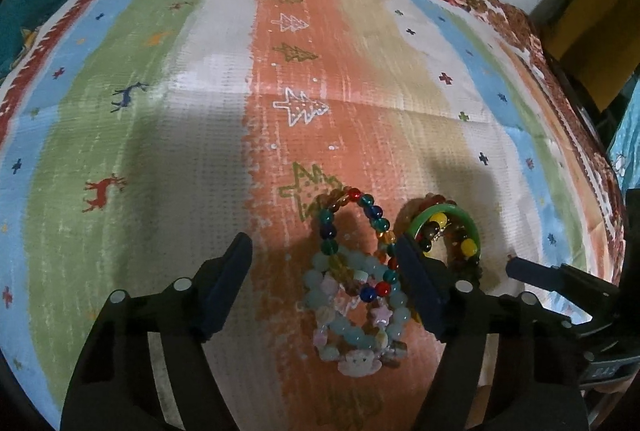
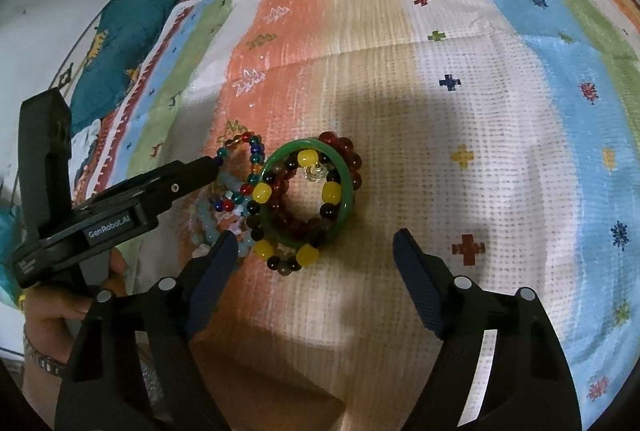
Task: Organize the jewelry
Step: 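Close the right gripper on the yellow-black bead bracelet while the left gripper grips the multicolour bead bracelet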
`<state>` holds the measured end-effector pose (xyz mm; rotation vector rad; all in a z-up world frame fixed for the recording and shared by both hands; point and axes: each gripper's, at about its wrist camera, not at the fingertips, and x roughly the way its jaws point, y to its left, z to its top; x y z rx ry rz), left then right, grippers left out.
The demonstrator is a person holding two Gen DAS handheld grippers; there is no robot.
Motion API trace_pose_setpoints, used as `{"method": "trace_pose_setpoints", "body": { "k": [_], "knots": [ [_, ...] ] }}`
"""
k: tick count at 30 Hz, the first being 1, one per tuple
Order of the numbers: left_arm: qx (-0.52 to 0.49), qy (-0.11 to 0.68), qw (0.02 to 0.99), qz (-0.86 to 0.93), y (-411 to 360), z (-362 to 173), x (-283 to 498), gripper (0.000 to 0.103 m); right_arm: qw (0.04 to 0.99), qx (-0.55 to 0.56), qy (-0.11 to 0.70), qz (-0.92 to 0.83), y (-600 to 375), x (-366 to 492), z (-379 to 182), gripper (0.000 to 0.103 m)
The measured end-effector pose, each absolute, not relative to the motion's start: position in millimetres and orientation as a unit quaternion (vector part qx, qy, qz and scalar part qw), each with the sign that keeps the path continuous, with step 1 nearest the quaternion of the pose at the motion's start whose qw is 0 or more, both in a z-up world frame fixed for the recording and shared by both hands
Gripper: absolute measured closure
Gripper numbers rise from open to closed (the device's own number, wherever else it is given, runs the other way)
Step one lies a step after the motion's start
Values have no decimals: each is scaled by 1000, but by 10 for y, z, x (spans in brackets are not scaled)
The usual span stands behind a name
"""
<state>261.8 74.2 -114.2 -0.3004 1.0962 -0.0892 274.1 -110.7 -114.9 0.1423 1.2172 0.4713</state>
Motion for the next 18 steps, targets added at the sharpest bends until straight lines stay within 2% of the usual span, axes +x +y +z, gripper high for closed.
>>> {"method": "trace_pose_setpoints", "body": {
  "k": [4,7,9,13,15,18],
  "knots": [
    [-140,522,840,-49,720,-1173,2671,39,787,69,573,219,-1095,2790,-1219,35],
    [-135,526,838,-53,694,-1221,2698,48,783,69,578,219,-1091,2819,-1279,43],
    [-131,525,839,-60,679,-1241,2703,57,780,74,581,221,-1096,2826,-1293,53],
    [-133,524,839,-59,702,-1283,2723,65,775,75,585,225,-1076,2813,-1296,67],
    [-142,525,837,-56,730,-1301,2723,77,773,70,589,225,-1058,2806,-1312,78],
    [-143,526,837,-56,745,-1311,2716,87,771,66,594,220,-1054,2807,-1338,83]
  ]
}}
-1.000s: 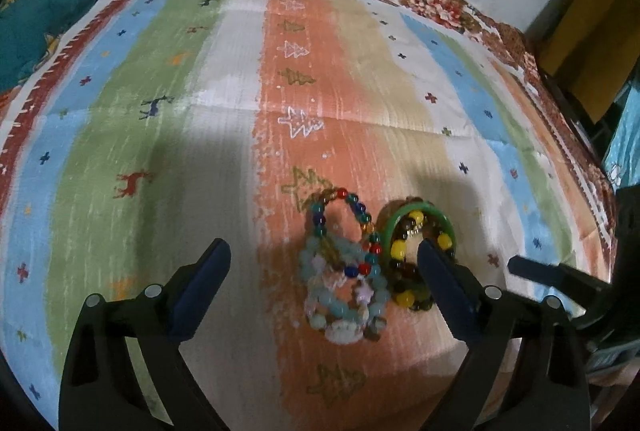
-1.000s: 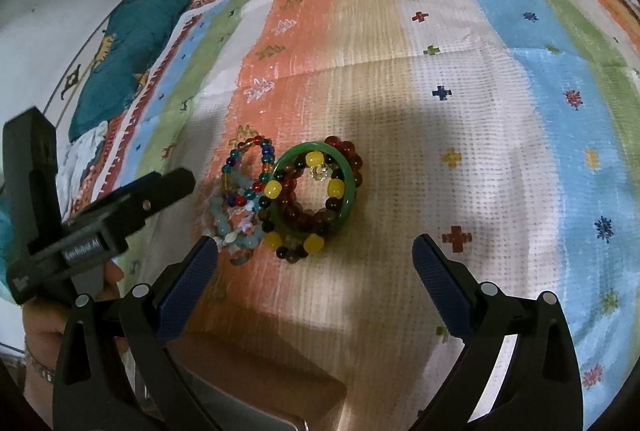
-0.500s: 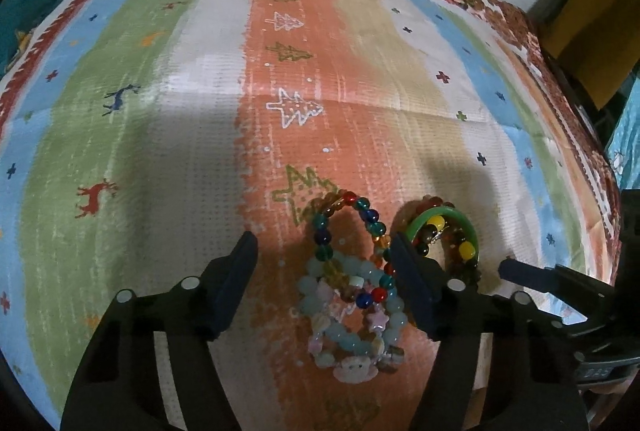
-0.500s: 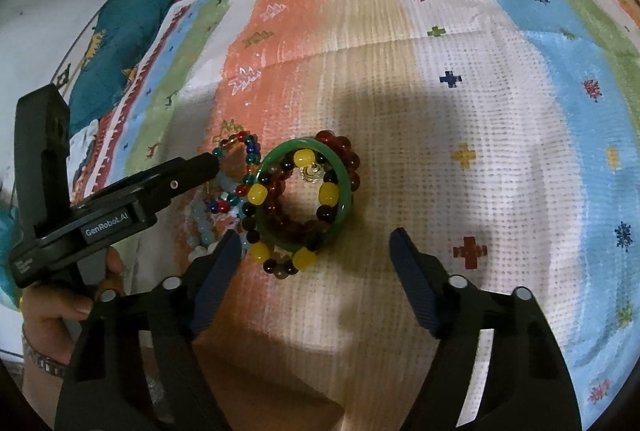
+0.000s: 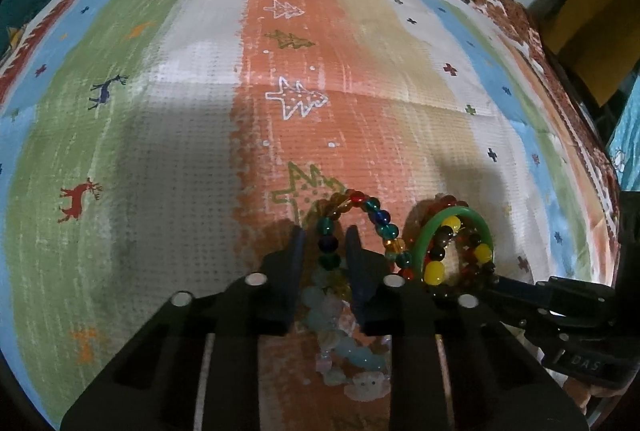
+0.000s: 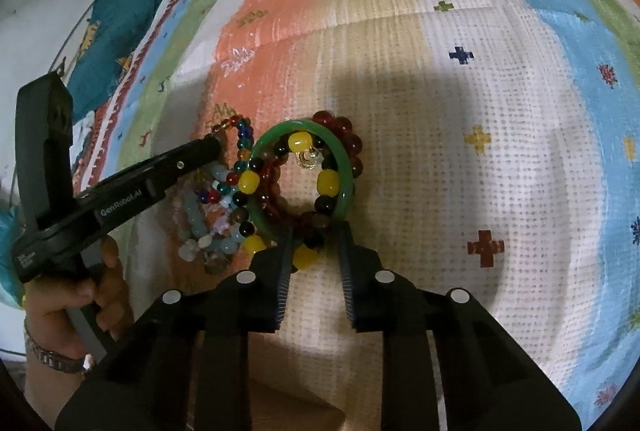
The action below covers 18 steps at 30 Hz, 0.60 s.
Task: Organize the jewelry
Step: 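Close the right gripper on the yellow-black bead bracelet while the left gripper grips the multicolour bead bracelet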
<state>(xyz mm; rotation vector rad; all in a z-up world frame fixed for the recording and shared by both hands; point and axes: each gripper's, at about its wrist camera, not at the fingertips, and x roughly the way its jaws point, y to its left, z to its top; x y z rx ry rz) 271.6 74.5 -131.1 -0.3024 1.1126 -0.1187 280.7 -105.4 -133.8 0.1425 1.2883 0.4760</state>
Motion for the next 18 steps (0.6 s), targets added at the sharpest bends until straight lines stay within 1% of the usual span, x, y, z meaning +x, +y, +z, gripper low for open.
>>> {"method": "trace_pose_setpoints", "body": {
  "k": [2,4,6,8,18],
  "knots": [
    [-145,527,835,-64,737,-1318,2709,91,770,65,595,219,-1056,2813,-1348,84],
    [-138,526,837,-62,713,-1315,2700,91,770,66,596,219,-1059,2815,-1355,86],
    [-135,525,838,-62,702,-1315,2703,94,769,69,595,221,-1074,2818,-1363,87],
    [-138,523,839,-60,717,-1310,2702,94,769,72,595,222,-1091,2825,-1355,91],
    [-138,510,847,-51,795,-1157,2637,94,777,48,583,232,-1038,2762,-1183,92]
  ]
}}
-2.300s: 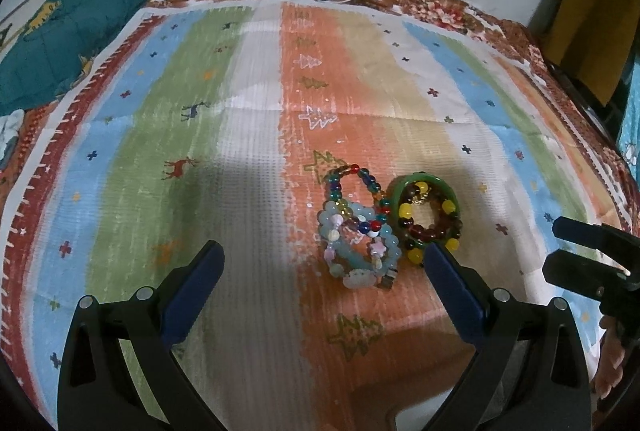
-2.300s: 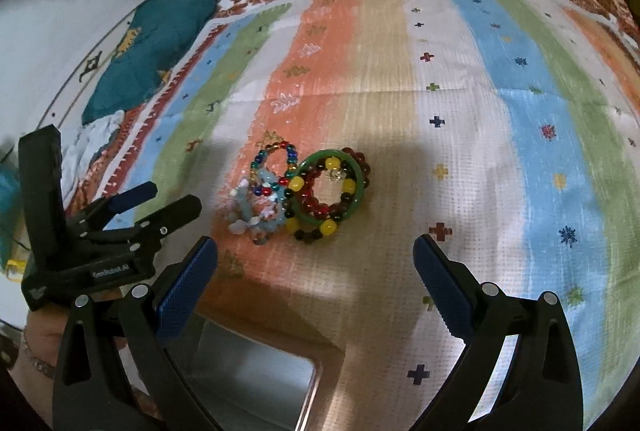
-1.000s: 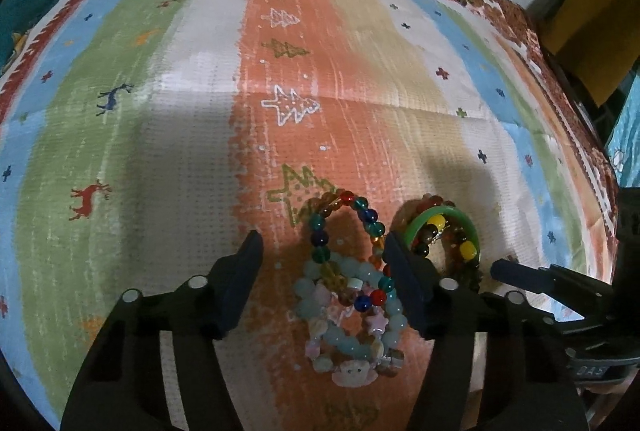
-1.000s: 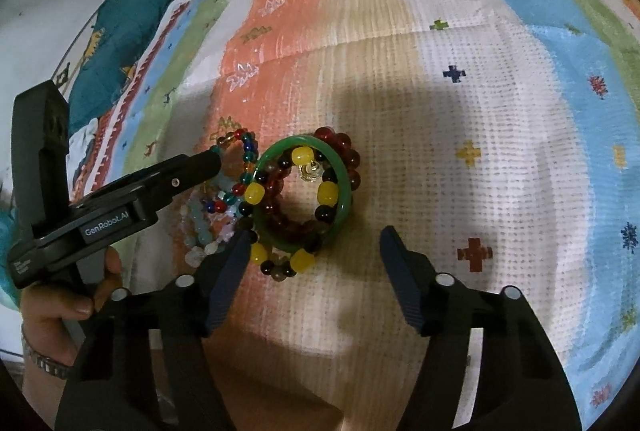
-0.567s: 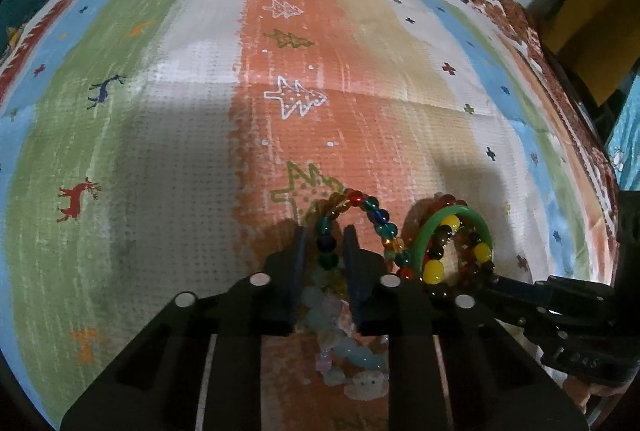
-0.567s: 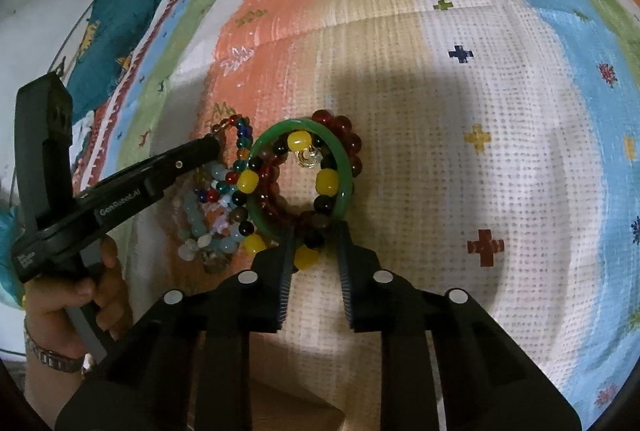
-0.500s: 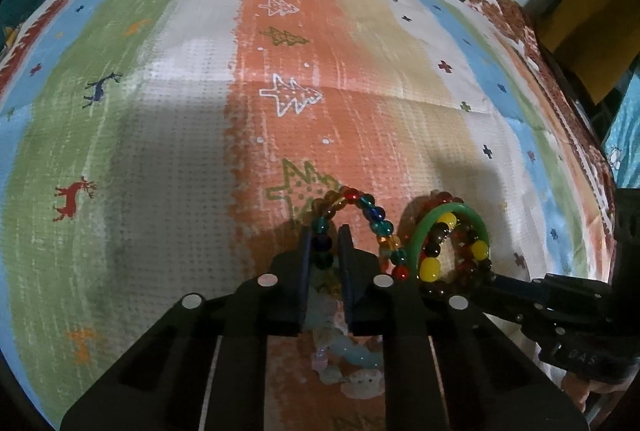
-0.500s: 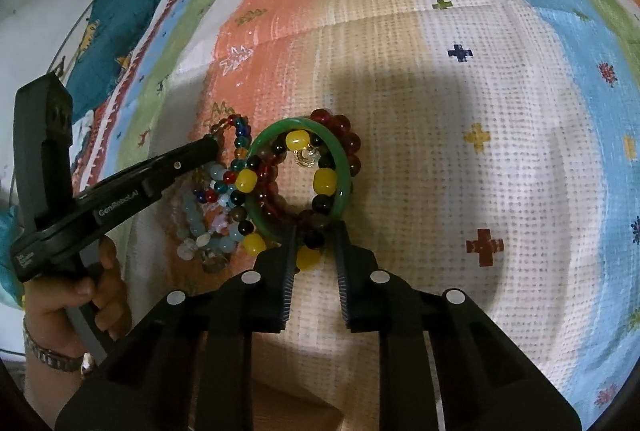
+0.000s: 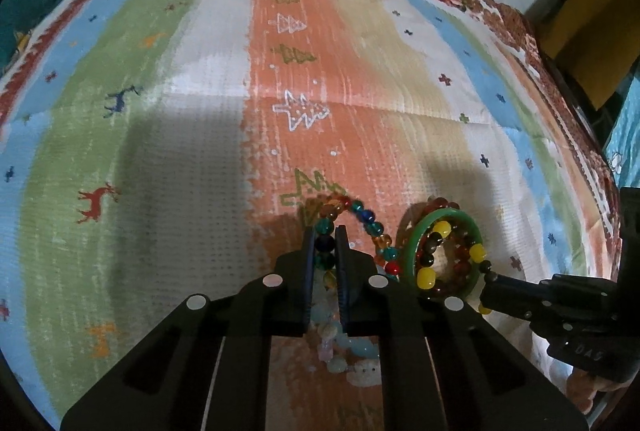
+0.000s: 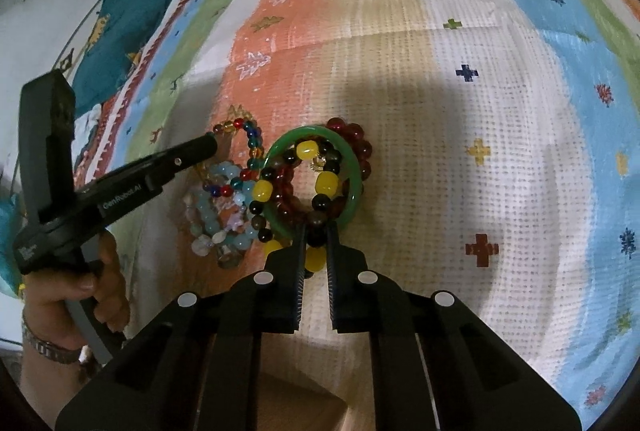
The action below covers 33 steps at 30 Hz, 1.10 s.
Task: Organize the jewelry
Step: 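Close the right gripper on the yellow-black bead bracelet while the left gripper grips the multicolour bead bracelet, then lift both held bracelets and carry them toward the silver tin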
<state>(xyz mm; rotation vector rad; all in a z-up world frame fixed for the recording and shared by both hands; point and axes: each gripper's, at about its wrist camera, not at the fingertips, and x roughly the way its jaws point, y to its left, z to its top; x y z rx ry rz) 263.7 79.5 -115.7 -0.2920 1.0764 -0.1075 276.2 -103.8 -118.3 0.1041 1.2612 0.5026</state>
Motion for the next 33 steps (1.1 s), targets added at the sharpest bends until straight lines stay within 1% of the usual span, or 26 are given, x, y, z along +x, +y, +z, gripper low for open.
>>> {"method": "trace_pose_setpoints", "body": {
  "k": [7,20,33],
  "knots": [
    [-126,498,857,-48,762,-980,2540,94,788,30,568,235,-996,2720,-1033,92],
    [-110,487,865,-42,646,-821,2383,94,818,-19,524,235,-965,2606,-776,92],
    [-98,473,875,-35,562,-562,2151,94,841,-49,484,238,-964,2357,-464,93]
  ]
}}
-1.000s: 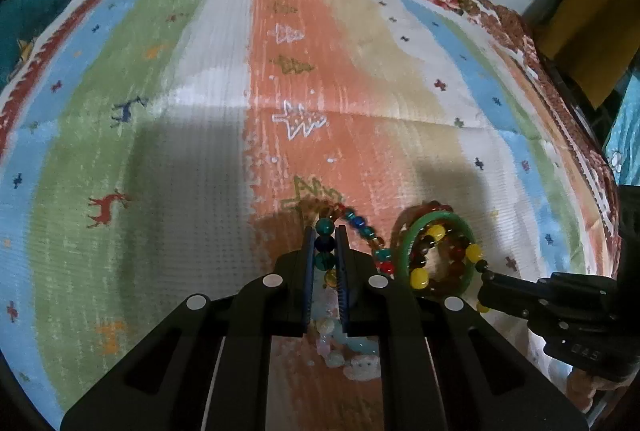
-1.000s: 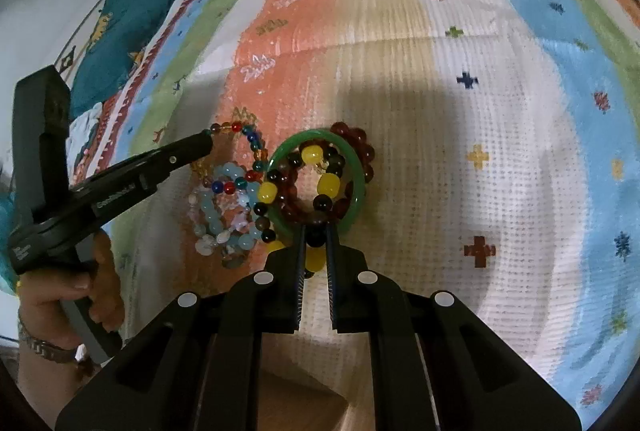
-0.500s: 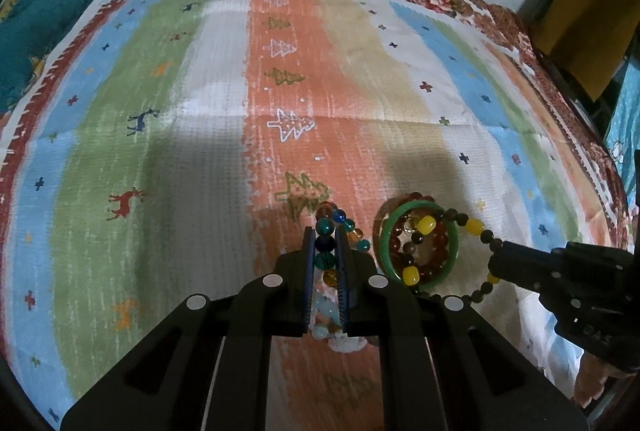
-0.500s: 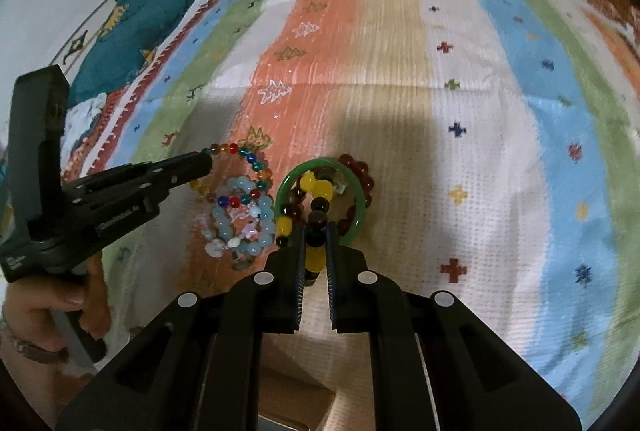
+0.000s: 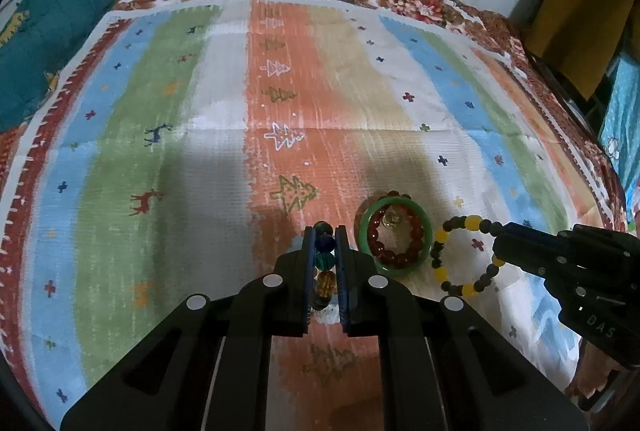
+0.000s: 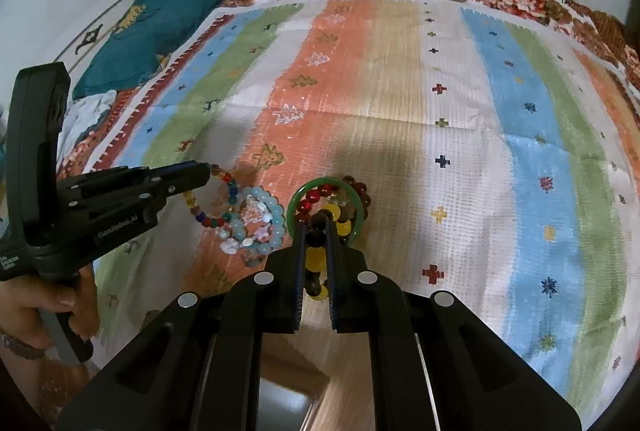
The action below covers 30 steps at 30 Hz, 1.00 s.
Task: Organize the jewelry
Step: 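Lift both held bracelets and carry them toward the silver tin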
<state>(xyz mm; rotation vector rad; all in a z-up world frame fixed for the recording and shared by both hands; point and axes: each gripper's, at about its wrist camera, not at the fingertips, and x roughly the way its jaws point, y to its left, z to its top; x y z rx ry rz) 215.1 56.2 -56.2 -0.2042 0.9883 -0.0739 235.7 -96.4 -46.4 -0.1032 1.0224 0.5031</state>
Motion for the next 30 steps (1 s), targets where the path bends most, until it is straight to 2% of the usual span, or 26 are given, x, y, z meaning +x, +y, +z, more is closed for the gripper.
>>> {"method": "trace_pose_setpoints", "body": {
  "k": [30],
  "knots": [
    [-72,401,910,-81,158,156,1184,94,871,-76,409,260,-1014,1617,53,93]
  ]
}}
